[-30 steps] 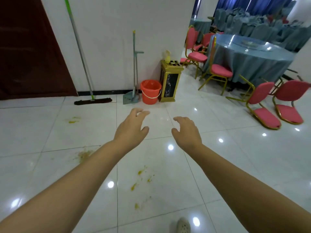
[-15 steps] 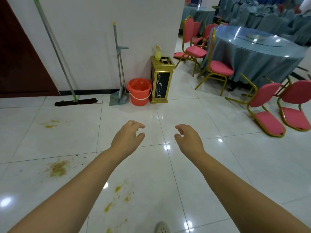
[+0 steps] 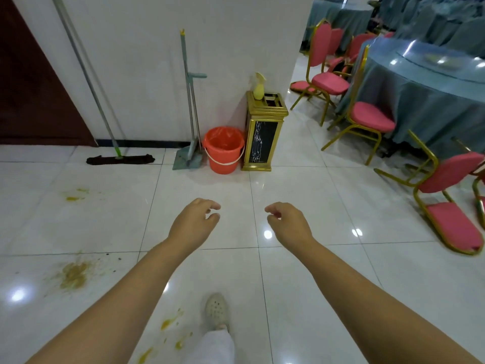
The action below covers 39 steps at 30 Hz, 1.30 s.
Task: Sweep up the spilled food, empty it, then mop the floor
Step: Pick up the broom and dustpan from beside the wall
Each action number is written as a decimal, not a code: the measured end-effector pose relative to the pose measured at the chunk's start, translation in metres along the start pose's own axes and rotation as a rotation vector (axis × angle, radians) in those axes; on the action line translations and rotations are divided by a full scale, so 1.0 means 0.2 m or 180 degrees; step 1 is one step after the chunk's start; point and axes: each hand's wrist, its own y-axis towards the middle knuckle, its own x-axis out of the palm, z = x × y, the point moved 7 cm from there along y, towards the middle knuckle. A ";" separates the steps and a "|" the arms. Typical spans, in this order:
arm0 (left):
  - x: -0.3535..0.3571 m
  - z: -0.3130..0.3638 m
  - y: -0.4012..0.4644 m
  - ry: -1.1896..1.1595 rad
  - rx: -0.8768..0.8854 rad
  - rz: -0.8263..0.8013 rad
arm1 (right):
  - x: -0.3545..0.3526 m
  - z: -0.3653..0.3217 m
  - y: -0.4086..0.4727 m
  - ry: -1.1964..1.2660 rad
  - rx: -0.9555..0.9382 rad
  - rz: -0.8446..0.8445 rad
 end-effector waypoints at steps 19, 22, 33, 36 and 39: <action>-0.19 -0.06 1.82 -0.0272 -0.0362 0.0117 | -0.02 -0.37 1.94 0.0096 -0.0239 -0.0234; -0.18 -0.09 2.04 -0.0325 -0.0480 0.0140 | -0.01 -0.38 2.21 0.0170 -0.0310 -0.0333; -0.19 -0.06 2.92 -0.0507 -0.1195 0.0820 | -0.09 -0.48 3.33 0.0368 -0.0753 -0.0934; -0.16 -0.04 3.12 -0.0715 -0.1332 0.0945 | -0.13 -0.53 3.61 0.0261 -0.0927 -0.1042; -0.15 -0.06 3.27 -0.0842 -0.1490 0.1007 | -0.12 -0.56 3.83 0.0217 -0.1002 -0.1108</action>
